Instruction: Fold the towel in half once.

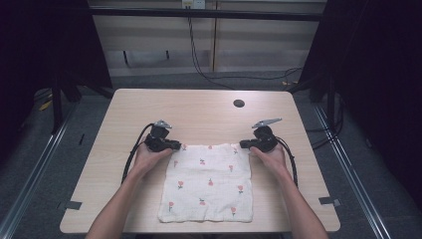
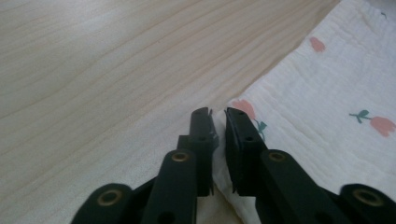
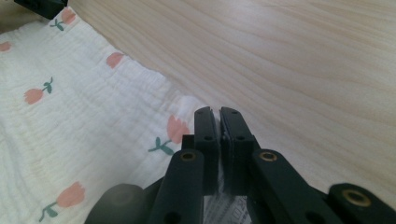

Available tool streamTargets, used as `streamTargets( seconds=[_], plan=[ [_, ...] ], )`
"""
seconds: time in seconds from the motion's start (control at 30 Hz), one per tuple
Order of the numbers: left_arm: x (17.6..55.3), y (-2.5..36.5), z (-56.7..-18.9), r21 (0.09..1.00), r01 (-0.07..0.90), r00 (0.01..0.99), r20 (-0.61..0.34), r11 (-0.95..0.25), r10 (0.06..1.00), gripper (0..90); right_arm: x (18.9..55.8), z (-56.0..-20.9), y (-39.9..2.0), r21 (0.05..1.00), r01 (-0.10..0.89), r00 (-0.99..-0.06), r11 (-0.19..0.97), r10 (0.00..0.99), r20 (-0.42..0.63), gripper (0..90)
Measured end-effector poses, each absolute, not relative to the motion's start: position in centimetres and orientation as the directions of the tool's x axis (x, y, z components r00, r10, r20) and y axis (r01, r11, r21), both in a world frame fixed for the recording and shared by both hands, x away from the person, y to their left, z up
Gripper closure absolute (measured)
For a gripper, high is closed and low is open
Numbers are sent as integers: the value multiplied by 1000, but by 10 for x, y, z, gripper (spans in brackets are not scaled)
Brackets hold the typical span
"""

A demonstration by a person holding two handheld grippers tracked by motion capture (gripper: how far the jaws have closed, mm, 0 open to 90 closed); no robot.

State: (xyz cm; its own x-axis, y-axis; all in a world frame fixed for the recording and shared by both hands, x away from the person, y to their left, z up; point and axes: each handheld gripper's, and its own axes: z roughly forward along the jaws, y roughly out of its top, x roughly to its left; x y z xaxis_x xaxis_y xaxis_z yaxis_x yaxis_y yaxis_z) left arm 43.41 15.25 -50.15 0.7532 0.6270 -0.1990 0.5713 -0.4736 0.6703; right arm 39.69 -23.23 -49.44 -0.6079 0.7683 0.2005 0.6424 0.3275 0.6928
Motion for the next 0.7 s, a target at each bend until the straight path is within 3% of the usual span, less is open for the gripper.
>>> streamTargets(
  seconds=[0.7],
  plan=[
    [430, 175, -467, 725, 577, 744, -274, -378, 609, 865, 395, -465, -253, 733, 627, -600, 264, 764, 238, 871]
  ],
)
